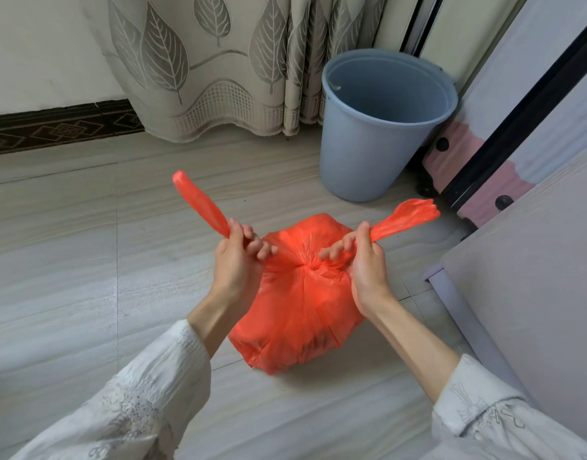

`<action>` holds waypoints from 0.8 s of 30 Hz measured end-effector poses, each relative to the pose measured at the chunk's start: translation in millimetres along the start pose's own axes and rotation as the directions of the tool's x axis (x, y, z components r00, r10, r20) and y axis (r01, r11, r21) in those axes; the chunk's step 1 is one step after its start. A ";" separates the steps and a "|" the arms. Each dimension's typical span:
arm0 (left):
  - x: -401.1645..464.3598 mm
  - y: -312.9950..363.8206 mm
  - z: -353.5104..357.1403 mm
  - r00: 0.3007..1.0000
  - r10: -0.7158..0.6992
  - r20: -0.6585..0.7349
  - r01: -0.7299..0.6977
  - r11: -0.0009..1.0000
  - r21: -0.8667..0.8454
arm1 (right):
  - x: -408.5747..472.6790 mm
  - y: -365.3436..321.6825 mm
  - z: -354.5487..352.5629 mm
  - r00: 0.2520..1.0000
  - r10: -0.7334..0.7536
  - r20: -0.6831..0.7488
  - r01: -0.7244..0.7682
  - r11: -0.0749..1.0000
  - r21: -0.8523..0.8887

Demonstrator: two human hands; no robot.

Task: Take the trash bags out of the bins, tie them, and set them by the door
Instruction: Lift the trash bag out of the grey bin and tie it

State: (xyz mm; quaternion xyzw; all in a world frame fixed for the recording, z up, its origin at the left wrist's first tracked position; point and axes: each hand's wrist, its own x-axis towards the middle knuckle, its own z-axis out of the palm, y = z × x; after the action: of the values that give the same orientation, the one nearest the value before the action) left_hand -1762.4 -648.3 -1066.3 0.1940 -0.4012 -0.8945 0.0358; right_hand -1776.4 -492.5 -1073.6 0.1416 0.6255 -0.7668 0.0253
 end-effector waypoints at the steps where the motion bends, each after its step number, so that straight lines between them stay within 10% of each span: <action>1: -1.5 1.8 1.7 1.000 -0.005 0.016 0.004 0.997 0.079 | 1.7 -2.3 2.0 0.999 0.030 0.024 -0.032 0.995 0.096; 6: -0.7 4.5 -3.1 0.999 0.041 0.032 -0.051 0.903 0.428 | 10.5 -8.0 -6.1 0.978 0.197 -0.074 -0.169 0.945 0.281; 15: 4.9 6.1 -9.8 0.998 0.041 -0.054 -0.009 0.866 0.500 | 17.6 -1.4 -22.6 0.910 0.362 -0.204 -0.283 0.899 0.334; 24: 0.7 25.7 -17.4 0.979 -0.178 0.100 0.114 0.884 0.454 | 15.1 2.8 -11.3 0.980 0.201 0.011 -0.199 0.974 -0.105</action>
State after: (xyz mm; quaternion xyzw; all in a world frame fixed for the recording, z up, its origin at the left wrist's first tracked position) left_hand -1758.9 -678.1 -1058.3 0.1642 -0.5811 -0.7902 -0.1050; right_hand -1788.2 -480.1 -1082.0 0.1941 0.6465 -0.7286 0.1162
